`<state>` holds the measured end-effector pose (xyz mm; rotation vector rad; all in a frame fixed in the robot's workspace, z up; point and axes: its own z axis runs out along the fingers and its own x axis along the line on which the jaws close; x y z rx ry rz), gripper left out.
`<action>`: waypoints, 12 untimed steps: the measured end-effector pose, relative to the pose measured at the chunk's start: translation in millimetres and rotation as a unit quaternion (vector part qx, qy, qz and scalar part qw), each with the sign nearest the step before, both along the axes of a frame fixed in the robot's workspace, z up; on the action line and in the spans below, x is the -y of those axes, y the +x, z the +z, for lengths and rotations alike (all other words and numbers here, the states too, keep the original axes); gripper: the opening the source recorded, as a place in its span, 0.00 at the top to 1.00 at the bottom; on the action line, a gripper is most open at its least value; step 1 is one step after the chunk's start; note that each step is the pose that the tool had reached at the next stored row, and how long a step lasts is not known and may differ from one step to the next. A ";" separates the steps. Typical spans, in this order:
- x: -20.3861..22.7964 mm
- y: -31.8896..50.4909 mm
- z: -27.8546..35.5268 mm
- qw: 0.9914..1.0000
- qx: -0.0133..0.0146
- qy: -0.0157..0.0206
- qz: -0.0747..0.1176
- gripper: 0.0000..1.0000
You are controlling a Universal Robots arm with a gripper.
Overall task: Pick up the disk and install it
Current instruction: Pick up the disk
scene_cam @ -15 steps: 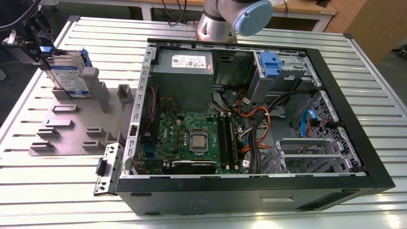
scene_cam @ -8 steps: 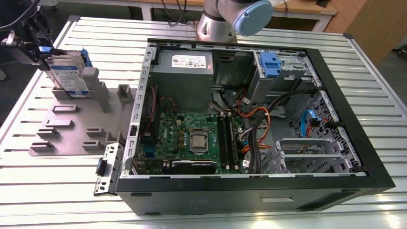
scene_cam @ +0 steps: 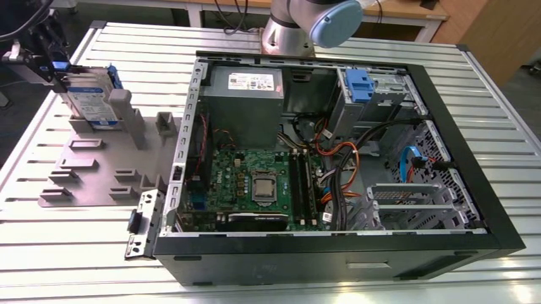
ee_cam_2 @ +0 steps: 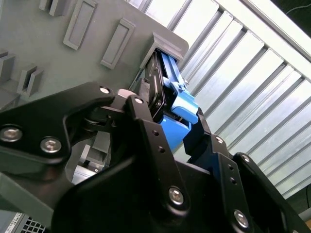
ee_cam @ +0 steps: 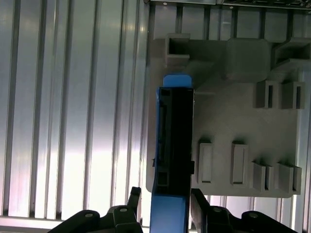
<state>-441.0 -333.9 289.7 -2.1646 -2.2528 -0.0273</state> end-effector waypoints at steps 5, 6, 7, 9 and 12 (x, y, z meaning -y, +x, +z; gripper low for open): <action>0.0 0.0 0.0 1.000 0.000 0.000 0.000 0.49; 0.0 0.1 0.0 1.000 0.000 0.000 0.000 0.49; 0.0 0.1 0.0 1.000 0.000 0.000 0.000 0.49; -0.5 0.1 -0.1 1.000 0.000 0.000 0.000 0.49; -0.5 0.1 -0.1 1.000 0.000 0.000 0.000 0.49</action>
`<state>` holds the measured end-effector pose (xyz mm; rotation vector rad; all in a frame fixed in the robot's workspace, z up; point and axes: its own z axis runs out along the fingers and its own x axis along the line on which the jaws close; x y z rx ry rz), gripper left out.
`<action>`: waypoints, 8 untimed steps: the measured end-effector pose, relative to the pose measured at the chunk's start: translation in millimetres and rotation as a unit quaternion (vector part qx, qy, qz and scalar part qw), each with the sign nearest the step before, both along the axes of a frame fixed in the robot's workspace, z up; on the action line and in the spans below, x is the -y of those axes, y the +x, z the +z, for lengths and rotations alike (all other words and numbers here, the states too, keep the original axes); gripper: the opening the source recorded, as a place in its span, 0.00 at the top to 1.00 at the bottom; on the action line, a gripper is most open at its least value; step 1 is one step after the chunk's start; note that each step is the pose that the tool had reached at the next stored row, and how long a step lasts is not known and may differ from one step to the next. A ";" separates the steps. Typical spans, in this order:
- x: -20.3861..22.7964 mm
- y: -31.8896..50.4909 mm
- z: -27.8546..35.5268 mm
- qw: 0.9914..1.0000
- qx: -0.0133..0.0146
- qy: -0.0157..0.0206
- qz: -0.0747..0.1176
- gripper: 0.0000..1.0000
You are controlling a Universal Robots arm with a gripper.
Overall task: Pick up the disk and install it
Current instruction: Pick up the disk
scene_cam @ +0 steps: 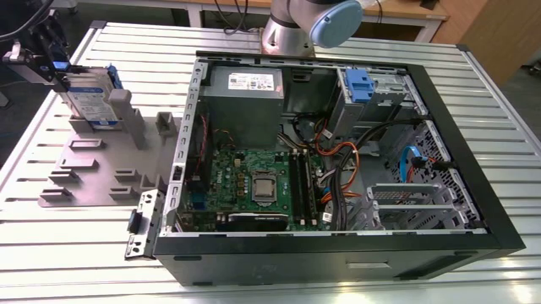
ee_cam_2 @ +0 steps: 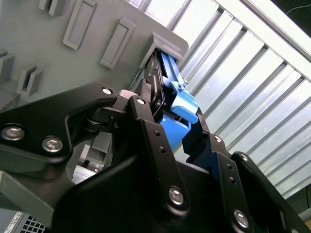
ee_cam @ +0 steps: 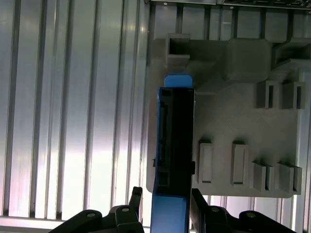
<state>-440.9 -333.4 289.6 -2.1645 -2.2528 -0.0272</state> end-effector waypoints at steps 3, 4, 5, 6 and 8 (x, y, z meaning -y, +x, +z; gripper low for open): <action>0.0 0.0 0.0 1.000 0.000 0.000 0.000 0.49; 0.0 0.0 0.0 1.000 0.000 0.000 0.000 0.49; 0.0 0.0 0.0 1.000 0.000 0.000 0.000 0.49; 0.0 0.0 0.0 1.000 0.000 0.000 0.000 0.49; 0.0 0.0 -0.1 1.000 0.000 0.000 -0.001 0.49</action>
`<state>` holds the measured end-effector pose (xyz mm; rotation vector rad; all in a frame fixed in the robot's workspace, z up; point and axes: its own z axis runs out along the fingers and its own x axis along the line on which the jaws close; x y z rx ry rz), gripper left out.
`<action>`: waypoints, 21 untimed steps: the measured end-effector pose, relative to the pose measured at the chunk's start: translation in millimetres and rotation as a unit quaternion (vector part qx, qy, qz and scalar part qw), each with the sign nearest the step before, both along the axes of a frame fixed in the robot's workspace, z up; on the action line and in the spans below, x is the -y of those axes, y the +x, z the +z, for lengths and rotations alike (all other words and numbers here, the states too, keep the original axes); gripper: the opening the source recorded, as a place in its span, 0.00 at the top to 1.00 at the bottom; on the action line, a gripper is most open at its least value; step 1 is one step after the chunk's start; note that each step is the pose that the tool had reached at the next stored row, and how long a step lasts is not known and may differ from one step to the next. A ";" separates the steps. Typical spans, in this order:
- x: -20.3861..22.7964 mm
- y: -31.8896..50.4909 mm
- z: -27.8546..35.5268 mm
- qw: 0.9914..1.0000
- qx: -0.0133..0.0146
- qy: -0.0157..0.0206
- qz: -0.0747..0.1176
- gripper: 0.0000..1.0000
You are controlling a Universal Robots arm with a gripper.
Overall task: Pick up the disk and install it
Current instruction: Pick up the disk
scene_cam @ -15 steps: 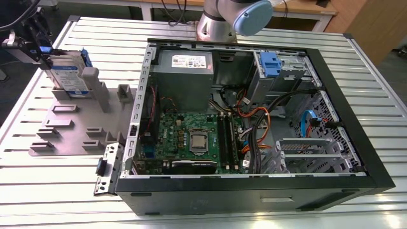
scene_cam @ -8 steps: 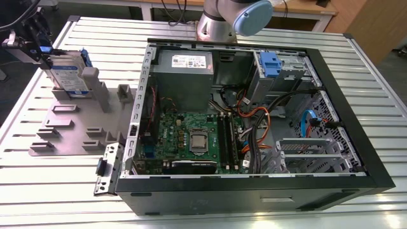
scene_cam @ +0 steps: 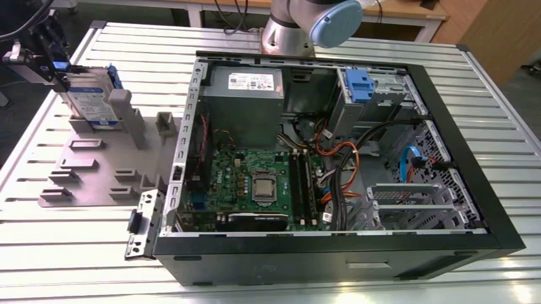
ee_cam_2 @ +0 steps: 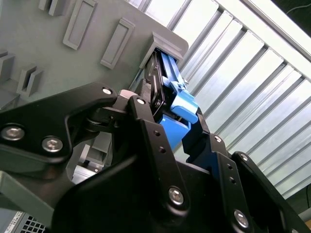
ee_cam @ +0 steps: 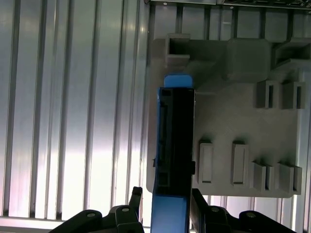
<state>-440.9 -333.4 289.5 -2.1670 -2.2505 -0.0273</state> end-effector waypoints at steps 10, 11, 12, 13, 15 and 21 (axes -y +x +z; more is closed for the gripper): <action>0.0 0.4 0.0 1.000 0.000 0.000 -0.007 0.49; 0.0 0.4 0.0 1.000 0.000 0.000 -0.007 0.49; 0.0 0.4 0.0 1.000 0.000 0.000 -0.007 0.49; 0.0 0.4 0.0 1.000 0.000 0.000 -0.007 0.49; 0.0 0.4 0.0 1.000 0.000 0.000 -0.007 0.51; 0.1 0.4 0.0 1.000 0.000 -0.001 -0.007 0.58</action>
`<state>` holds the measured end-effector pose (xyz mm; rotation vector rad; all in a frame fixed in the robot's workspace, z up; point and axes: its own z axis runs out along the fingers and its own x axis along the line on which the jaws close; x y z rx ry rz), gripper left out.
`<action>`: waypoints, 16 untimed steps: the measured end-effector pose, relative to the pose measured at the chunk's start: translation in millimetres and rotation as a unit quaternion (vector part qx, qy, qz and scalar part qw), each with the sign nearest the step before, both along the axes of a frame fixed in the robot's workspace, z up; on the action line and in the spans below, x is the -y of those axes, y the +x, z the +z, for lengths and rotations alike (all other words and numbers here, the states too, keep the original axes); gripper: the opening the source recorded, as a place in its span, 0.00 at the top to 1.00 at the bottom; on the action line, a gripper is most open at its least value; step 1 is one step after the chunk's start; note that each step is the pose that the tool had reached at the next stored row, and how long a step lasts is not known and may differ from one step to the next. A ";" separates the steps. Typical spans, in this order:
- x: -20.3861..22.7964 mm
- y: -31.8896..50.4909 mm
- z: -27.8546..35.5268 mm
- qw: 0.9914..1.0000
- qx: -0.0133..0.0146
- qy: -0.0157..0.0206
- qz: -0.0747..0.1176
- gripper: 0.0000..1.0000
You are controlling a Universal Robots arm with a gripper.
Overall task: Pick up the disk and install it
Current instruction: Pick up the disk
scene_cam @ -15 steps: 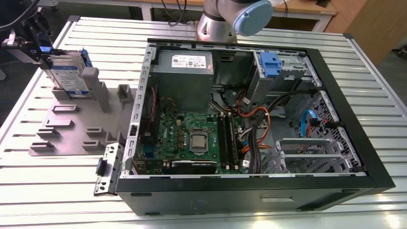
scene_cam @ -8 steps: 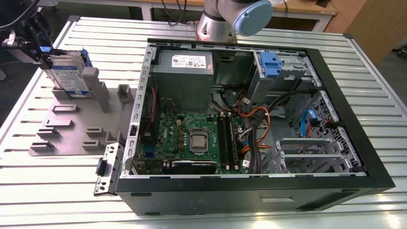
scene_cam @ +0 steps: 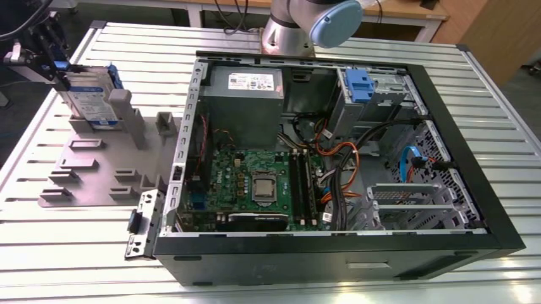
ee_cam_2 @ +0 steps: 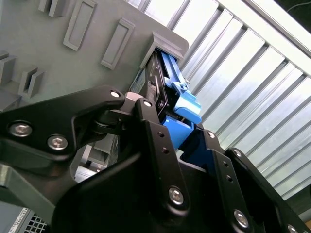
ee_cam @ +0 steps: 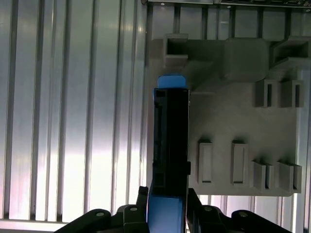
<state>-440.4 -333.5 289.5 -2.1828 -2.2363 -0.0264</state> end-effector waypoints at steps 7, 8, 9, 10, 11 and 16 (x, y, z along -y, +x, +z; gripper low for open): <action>0.8 0.0 0.0 1.000 0.000 -0.001 0.000 0.58; 1.2 0.0 0.0 1.000 0.000 -0.001 0.000 0.58; 1.4 0.0 -0.1 1.000 0.000 -0.001 0.000 0.58; 1.6 0.0 -0.1 1.000 0.000 -0.001 0.000 0.58; 2.1 0.0 -0.2 1.000 0.000 -0.001 0.000 0.58; 2.2 0.0 -0.2 1.000 0.000 -0.002 0.000 0.60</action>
